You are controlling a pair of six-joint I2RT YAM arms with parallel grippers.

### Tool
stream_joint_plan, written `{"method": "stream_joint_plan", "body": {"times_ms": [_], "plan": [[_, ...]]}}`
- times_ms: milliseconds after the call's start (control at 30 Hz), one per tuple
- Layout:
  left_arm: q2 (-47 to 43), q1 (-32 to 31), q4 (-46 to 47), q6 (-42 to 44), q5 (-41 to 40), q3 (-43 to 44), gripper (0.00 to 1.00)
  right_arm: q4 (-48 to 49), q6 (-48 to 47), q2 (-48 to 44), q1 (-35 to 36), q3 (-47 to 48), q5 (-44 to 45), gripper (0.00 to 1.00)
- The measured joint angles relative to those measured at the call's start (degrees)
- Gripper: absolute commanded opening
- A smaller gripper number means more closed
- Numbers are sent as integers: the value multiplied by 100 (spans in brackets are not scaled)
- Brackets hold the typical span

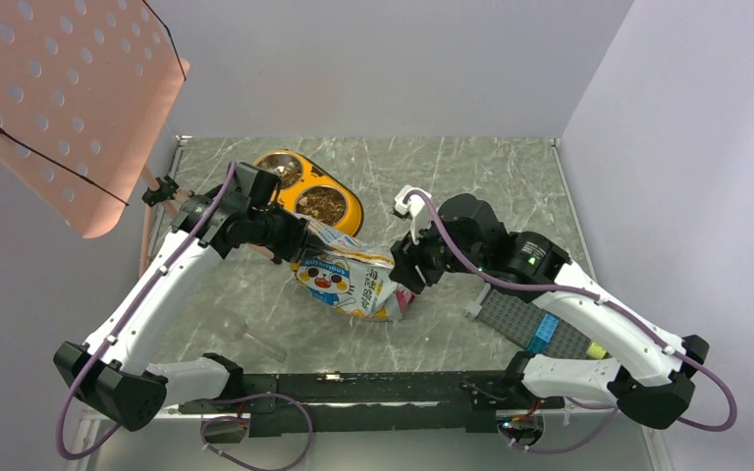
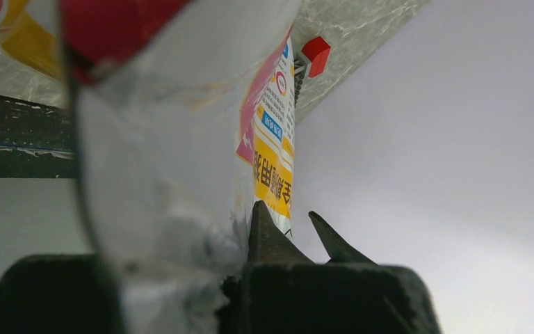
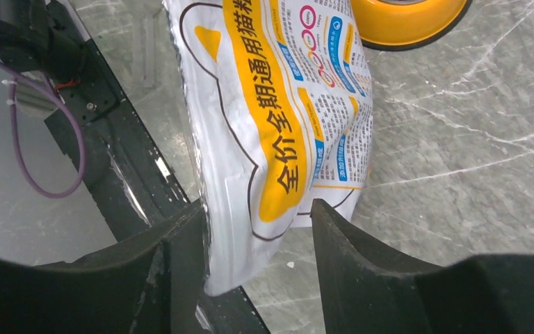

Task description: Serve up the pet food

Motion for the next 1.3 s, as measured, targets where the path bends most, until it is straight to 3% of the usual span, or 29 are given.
{"method": "stream_joint_plan", "body": {"times_ms": [233, 267, 400, 500, 667, 900, 1167, 1300], "plan": [[-190, -2, 271, -39, 35, -275, 0, -195, -411, -79, 181, 7, 9, 60], [-240, -7, 361, -66, 39, -350, 5, -179, -455, -59, 328, 7, 111, 59], [-332, -122, 682, -96, -48, -503, 49, -81, -568, 116, 1130, 11, 964, 45], [-337, -341, 881, -120, -271, -514, 64, -7, -621, 291, 1502, 17, 1694, 36], [-503, -997, 1493, -361, -564, -732, 65, 264, -629, 330, 1687, 15, 2378, 40], [-796, -1504, 2264, -903, -1019, -1279, 51, 501, -514, 286, 1781, -70, 2684, 43], [-890, -1825, 2597, -1178, -1325, -1545, 51, 435, -431, -179, 1781, -520, 2531, 54], [-1056, -1862, 2406, -1252, -1458, -1547, 53, 424, -319, -350, 1779, -667, 2496, 67]]}}
